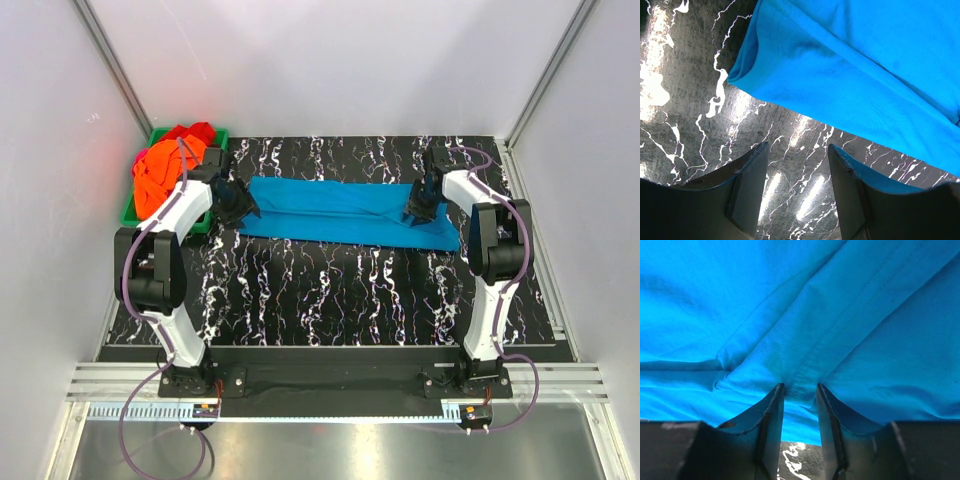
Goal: Fold and stack the t-shirts
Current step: Fold the tshirt
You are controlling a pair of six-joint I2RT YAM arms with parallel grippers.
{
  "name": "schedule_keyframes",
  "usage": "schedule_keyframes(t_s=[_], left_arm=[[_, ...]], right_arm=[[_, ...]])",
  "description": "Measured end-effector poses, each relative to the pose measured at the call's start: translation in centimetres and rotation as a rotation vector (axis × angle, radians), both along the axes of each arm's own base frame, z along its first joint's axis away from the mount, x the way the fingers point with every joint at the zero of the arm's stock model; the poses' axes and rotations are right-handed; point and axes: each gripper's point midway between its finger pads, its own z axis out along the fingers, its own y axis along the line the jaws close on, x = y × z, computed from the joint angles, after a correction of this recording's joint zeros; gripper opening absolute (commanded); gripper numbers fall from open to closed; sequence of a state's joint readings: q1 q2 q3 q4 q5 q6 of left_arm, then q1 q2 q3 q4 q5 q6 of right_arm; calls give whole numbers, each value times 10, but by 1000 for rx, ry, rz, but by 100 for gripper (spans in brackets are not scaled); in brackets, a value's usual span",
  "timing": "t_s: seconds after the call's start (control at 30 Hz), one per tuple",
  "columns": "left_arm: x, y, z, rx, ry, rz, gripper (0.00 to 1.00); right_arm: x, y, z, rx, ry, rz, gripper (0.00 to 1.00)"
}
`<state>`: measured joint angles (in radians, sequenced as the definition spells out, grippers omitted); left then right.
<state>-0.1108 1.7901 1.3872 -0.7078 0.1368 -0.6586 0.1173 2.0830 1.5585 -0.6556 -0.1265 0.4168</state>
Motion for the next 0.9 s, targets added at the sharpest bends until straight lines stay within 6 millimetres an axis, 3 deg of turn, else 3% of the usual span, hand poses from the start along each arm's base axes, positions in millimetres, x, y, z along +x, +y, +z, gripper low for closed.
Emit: schedule_keyframes(t_s=[0.27,0.37,0.4,0.67,0.9], left_arm=[[1,0,2,3,-4,-7,56],[1,0,3,6,-5,-10,56],[2,0,4,7,-8,-12,56],[6,0,9,9,-24,-19,56],[6,0,7,9,-21,-19,56]], right_arm=[[-6,-2,-6,-4,24,-31,35],[-5,-2,-6,-5,25,-47,27],[-5,-3,-7,-7,25,-53,19],[-2,-5,-1,-17,26,-86,1],[16,-4,17,-16,-17,-92,0]])
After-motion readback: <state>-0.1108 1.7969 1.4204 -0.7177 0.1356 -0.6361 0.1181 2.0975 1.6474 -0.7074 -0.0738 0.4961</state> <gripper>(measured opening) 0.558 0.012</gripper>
